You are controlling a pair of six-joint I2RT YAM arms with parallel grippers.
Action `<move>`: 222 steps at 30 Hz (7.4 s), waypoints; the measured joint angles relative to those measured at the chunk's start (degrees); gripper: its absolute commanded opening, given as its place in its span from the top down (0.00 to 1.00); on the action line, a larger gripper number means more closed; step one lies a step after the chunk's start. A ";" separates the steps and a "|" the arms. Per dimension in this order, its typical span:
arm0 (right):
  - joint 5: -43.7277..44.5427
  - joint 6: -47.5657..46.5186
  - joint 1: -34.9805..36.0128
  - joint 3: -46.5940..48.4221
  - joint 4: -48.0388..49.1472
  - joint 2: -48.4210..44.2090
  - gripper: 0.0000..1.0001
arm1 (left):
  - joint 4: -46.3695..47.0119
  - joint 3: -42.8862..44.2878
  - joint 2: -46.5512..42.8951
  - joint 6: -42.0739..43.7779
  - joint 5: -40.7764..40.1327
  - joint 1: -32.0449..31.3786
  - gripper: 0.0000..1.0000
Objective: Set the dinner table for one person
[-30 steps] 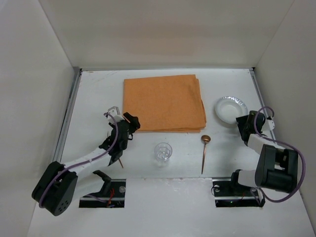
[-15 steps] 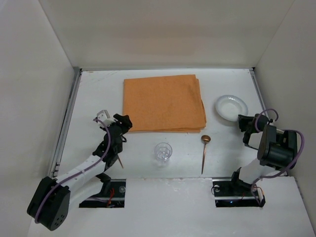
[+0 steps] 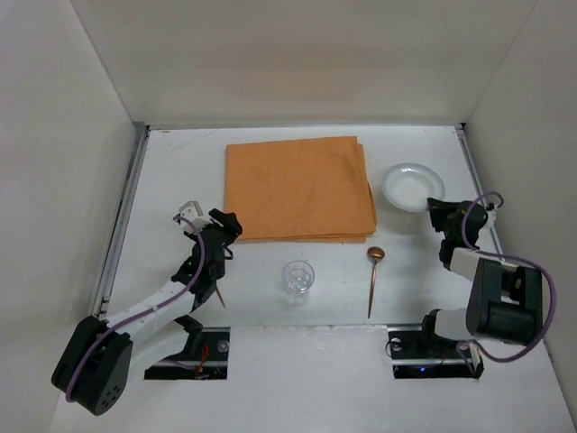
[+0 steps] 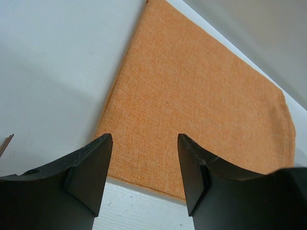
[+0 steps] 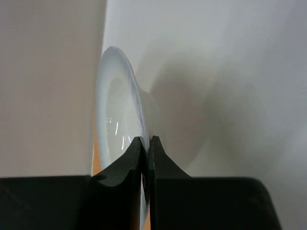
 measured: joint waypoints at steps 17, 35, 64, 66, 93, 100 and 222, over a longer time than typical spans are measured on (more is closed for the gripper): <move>-1.18 -5.73 40.15 31.69 -5.49 16.85 0.98 | 0.02 -0.02 0.55 0.00 0.02 1.84 0.47; -2.47 -4.98 41.90 40.46 -9.51 32.46 0.94 | 0.90 -0.07 1.95 0.00 0.52 2.10 0.47; 3.80 -16.92 43.76 26.49 -21.05 11.58 0.57 | 1.70 -0.09 2.69 0.00 1.11 1.70 0.53; 4.59 -21.00 46.49 25.49 -25.22 6.67 0.84 | 1.66 -0.09 3.26 -0.02 1.97 1.51 0.59; 13.97 -43.01 76.41 35.80 -64.35 4.79 0.72 | 3.26 0.15 6.21 0.20 3.58 -0.92 0.61; 13.88 -43.23 76.37 37.07 -64.85 5.09 0.93 | 3.28 0.15 5.18 0.20 2.78 -0.90 0.60; 22.36 -12.24 57.72 10.62 -70.25 -10.88 0.76 | 0.35 1.22 6.19 0.96 2.05 -2.38 0.43</move>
